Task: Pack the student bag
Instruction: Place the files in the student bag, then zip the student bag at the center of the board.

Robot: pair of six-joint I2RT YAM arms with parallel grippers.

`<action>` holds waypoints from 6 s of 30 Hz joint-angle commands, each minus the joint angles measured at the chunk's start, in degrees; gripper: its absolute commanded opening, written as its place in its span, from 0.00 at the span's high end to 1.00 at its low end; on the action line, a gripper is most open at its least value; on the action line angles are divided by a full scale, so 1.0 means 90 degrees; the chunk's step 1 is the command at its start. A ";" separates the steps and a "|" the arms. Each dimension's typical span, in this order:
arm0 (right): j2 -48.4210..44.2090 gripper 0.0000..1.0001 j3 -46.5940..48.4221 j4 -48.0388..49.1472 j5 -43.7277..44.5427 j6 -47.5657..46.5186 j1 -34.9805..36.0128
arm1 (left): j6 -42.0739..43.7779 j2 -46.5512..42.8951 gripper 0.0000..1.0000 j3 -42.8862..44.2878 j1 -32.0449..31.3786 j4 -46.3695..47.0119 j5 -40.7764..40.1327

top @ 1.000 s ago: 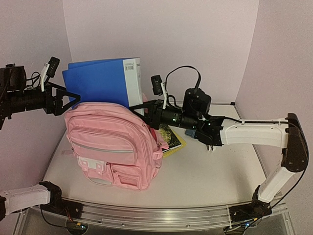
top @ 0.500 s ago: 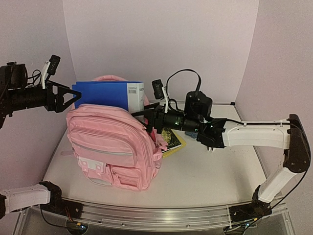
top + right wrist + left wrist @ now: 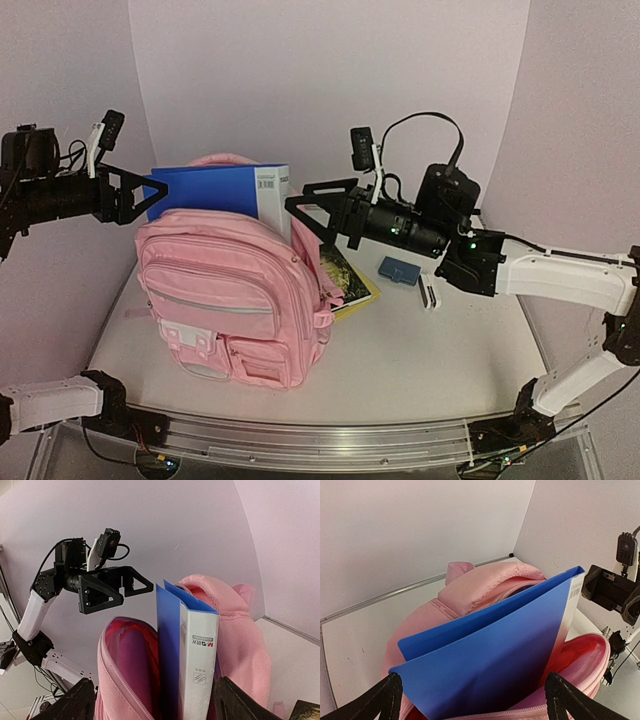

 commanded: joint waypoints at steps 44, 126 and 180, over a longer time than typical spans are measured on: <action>0.0835 1.00 0.0854 0.0477 -0.1003 0.1375 0.0039 | -0.1135 -0.0197 0.03 -0.0054 -0.0012 0.0698 -0.0356; -0.1133 0.51 -0.3247 -0.0419 0.0519 0.4994 0.0258 | -0.1392 -0.0642 0.00 -0.1654 -0.0008 0.0519 -0.0584; 0.0508 1.00 0.1801 -0.1857 0.1756 0.2492 0.0371 | -0.0342 0.0569 0.12 -0.0789 -0.0013 0.1358 0.1166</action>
